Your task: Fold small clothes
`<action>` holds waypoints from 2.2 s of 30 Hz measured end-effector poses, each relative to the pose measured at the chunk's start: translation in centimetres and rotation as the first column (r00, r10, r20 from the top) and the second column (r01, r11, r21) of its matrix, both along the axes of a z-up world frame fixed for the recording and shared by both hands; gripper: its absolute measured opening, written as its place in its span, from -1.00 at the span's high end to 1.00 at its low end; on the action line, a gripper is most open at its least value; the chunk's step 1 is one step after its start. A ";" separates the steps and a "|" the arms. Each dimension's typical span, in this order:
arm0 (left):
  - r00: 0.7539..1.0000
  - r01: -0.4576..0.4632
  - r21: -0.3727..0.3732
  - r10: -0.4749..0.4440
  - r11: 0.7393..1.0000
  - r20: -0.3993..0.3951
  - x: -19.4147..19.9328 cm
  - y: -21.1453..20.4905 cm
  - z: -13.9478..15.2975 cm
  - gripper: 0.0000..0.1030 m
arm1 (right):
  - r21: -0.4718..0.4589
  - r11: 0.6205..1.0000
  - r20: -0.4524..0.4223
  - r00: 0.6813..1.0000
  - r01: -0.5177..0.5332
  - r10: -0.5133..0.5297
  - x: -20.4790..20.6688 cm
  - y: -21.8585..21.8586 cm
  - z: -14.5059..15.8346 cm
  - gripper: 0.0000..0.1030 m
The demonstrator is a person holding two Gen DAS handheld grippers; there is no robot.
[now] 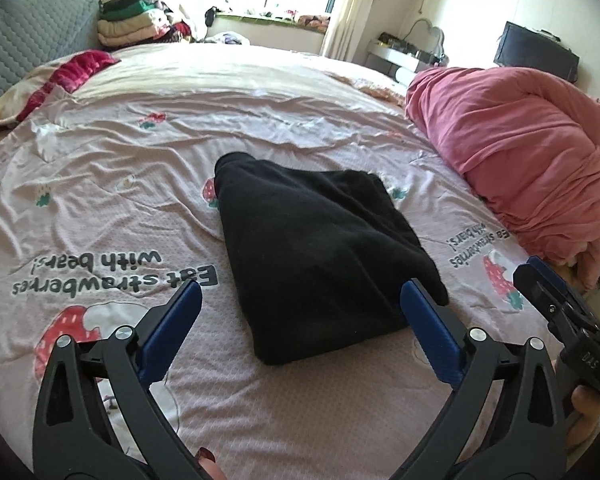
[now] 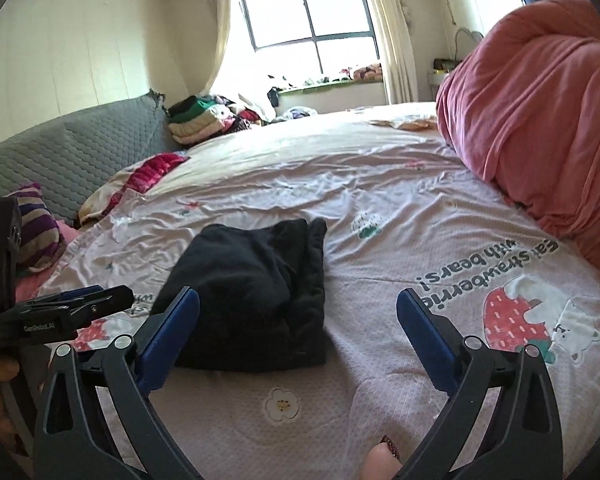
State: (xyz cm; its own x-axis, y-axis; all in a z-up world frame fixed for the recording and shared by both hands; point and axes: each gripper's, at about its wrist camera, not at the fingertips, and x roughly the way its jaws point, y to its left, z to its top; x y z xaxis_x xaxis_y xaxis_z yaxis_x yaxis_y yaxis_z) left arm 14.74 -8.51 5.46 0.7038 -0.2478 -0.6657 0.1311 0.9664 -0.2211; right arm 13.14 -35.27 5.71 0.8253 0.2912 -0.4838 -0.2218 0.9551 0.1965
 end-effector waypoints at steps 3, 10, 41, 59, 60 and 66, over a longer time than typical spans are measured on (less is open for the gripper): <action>1.000 -0.006 0.000 0.006 1.000 0.025 -1.1 0.4 0.7 -0.81 | -0.009 1.000 0.020 1.000 -0.003 0.003 -0.9 0.5 0.6 -0.91; 0.998 -0.018 0.010 0.017 1.000 0.068 -3.4 1.4 1.6 -0.81 | -0.023 1.000 0.054 0.998 -0.013 0.014 -2.6 1.5 1.6 -0.91; 0.996 -0.043 0.053 0.038 0.998 0.080 -9.5 4.7 -1.7 -0.82 | -0.088 0.996 0.078 0.997 -0.002 0.009 -8.3 5.0 -0.8 -0.91; 0.999 -0.039 0.061 0.038 0.997 0.019 -9.2 4.4 -6.1 -0.82 | -0.152 0.987 -0.018 0.999 0.043 -0.046 -7.4 5.3 -7.9 -0.91; 0.999 -0.039 0.063 0.038 0.997 0.015 -9.1 4.3 -6.2 -0.82 | -0.152 0.988 -0.018 0.999 0.041 -0.044 -7.4 5.2 -8.0 -0.91; 0.999 -0.040 0.071 0.040 0.997 0.001 -8.9 4.2 -6.5 -0.82 | -0.144 0.989 -0.024 0.999 0.038 -0.042 -7.3 5.2 -8.3 -0.91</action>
State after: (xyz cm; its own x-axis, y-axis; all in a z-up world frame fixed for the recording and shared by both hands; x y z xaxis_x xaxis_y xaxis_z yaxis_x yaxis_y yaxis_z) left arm 5.82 -4.29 -1.08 0.7122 -0.1717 -0.6807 0.0924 0.9841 -0.1516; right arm 5.88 -30.10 -2.59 0.8208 0.1845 -0.5407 -0.1795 0.9818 0.0625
